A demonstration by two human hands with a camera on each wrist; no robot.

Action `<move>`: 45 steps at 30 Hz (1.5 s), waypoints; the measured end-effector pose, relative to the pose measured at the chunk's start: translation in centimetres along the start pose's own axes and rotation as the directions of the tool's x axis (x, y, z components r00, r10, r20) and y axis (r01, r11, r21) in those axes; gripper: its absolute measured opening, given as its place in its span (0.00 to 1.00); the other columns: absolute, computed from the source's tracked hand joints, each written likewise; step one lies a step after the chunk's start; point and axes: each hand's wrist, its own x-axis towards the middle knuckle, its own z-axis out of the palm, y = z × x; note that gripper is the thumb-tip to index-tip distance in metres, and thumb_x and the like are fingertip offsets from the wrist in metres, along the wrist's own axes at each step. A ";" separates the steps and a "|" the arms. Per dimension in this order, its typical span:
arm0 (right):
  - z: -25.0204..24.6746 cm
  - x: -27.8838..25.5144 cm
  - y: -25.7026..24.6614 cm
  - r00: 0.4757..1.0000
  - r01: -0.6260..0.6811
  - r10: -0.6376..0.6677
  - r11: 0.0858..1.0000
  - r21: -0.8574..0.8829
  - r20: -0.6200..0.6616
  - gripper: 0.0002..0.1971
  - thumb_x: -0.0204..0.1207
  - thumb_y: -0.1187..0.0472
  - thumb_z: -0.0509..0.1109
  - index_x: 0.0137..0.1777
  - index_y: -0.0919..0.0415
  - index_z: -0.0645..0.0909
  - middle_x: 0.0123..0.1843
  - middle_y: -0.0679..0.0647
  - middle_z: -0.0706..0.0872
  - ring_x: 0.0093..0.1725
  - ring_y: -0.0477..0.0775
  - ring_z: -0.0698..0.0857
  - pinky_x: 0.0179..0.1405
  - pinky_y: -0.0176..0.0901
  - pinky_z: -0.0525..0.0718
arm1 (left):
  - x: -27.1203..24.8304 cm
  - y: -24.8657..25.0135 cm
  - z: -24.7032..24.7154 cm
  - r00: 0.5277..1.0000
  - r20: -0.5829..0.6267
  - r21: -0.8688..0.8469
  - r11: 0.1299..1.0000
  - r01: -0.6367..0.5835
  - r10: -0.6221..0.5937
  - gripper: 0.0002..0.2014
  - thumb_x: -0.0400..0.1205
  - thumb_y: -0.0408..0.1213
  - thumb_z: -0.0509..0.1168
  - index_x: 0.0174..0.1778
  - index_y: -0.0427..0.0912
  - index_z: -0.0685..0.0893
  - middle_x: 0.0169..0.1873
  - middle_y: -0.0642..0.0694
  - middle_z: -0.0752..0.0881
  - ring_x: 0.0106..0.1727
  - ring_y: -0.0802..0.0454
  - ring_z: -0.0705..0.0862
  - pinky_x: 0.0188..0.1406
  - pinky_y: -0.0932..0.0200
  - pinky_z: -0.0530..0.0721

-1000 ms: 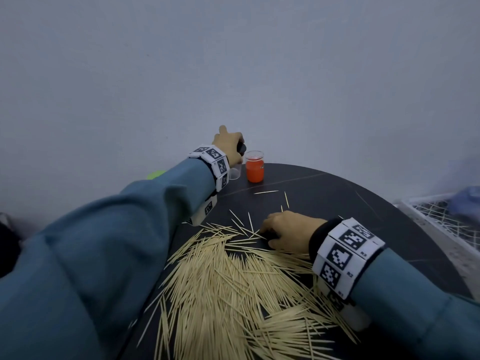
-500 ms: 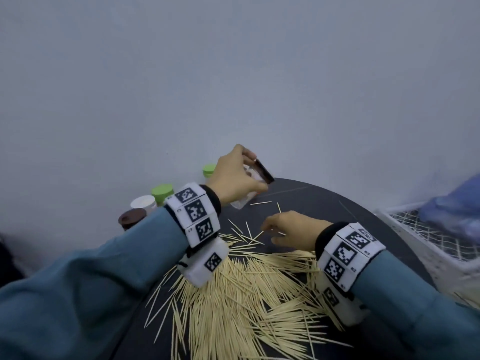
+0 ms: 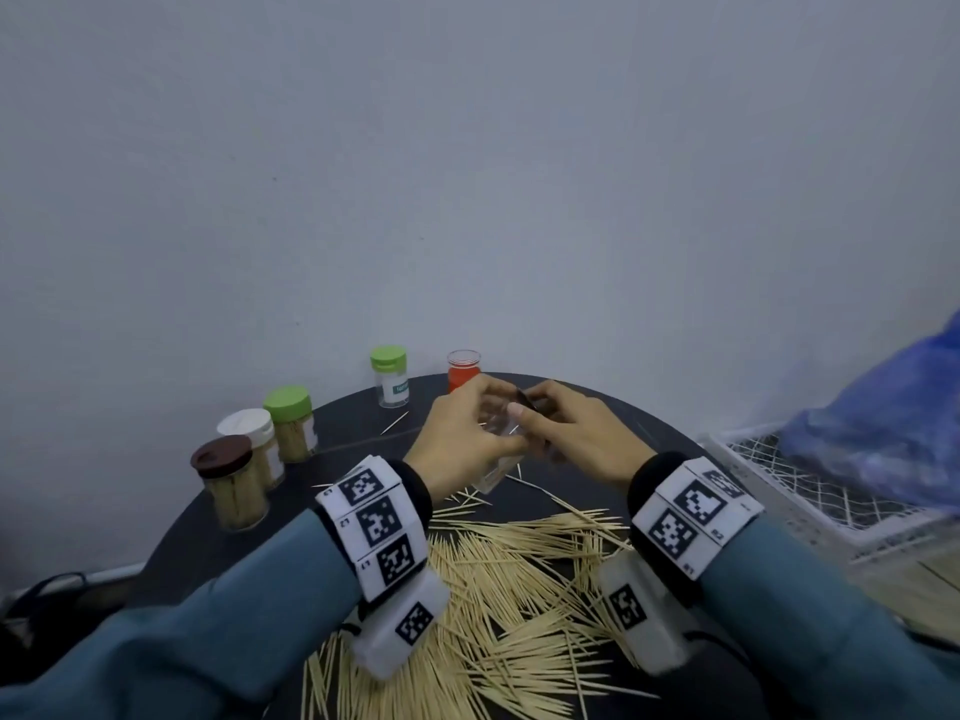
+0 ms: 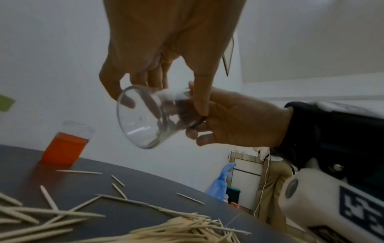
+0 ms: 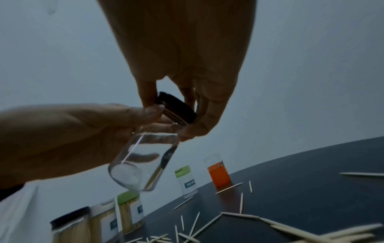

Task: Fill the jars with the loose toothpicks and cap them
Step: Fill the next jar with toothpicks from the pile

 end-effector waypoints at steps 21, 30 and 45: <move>-6.3 -2.8 0.4 0.992 -0.113 0.123 0.970 -0.217 0.034 0.18 0.75 0.60 0.72 0.64 0.61 0.76 0.53 0.55 0.81 0.46 0.52 0.81 0.44 0.32 0.78 | -0.2 0.6 1.7 0.974 0.214 -0.236 0.963 0.127 -0.076 0.23 0.73 0.34 0.74 0.63 0.44 0.76 0.60 0.47 0.85 0.62 0.48 0.83 0.62 0.52 0.83; -6.9 -4.2 5.8 0.868 -0.125 0.471 0.512 -0.850 0.156 0.25 0.67 0.62 0.78 0.64 0.57 0.77 0.63 0.54 0.82 0.64 0.54 0.79 0.57 0.40 0.78 | -0.6 0.0 0.8 0.985 0.145 -0.234 0.964 0.124 -0.091 0.20 0.75 0.38 0.72 0.63 0.46 0.78 0.57 0.45 0.84 0.59 0.49 0.83 0.58 0.50 0.84; -2.1 -2.3 3.6 0.817 0.021 0.493 0.494 -0.869 0.300 0.26 0.74 0.61 0.71 0.72 0.65 0.72 0.69 0.60 0.78 0.67 0.58 0.77 0.65 0.46 0.77 | -0.7 -0.6 0.4 0.983 0.125 -0.201 0.966 0.160 -0.137 0.20 0.76 0.38 0.72 0.64 0.46 0.78 0.53 0.44 0.84 0.53 0.53 0.83 0.50 0.61 0.83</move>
